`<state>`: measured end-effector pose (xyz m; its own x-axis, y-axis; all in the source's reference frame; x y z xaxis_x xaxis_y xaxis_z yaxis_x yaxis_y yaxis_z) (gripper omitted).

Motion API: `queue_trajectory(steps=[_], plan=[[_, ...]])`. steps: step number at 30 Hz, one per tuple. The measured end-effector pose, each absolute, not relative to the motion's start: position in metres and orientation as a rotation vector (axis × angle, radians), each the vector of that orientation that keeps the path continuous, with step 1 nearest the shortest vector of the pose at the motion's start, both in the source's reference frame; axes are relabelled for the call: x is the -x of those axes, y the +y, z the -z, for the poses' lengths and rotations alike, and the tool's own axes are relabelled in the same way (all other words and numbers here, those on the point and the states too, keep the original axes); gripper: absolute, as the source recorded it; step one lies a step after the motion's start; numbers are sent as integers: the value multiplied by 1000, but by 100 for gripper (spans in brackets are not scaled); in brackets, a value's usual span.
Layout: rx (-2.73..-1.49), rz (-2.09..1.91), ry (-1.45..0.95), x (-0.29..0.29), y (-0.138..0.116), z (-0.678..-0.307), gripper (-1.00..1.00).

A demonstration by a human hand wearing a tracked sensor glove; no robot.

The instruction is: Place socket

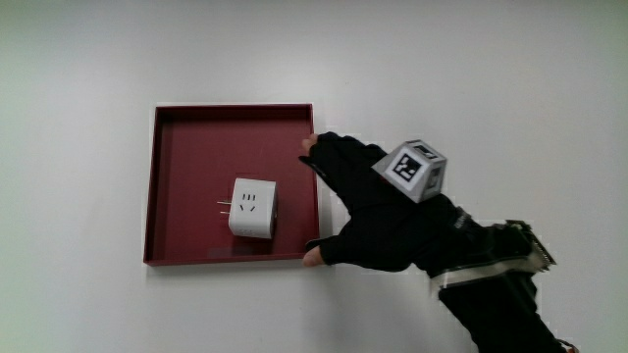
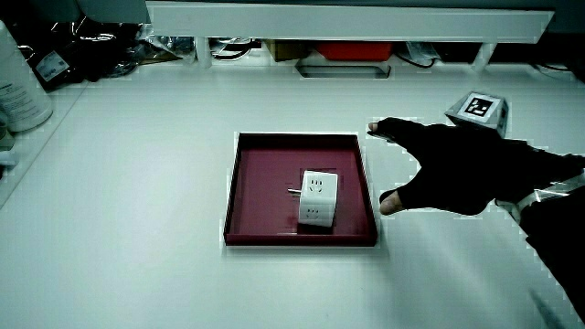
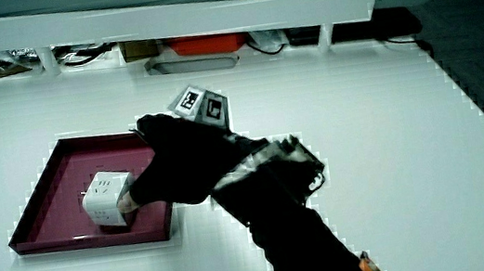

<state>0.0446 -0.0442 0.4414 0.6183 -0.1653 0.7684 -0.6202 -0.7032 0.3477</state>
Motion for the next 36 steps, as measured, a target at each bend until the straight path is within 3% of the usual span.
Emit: queue_trajectory(steps=[14,27,36], plan=[[-2151,-875,-573,-23,-26,-494,0],[-2111,-885,-536,-24,-26,-496,0],[-2107,-894,-528,-26,-25,-502,-41]])
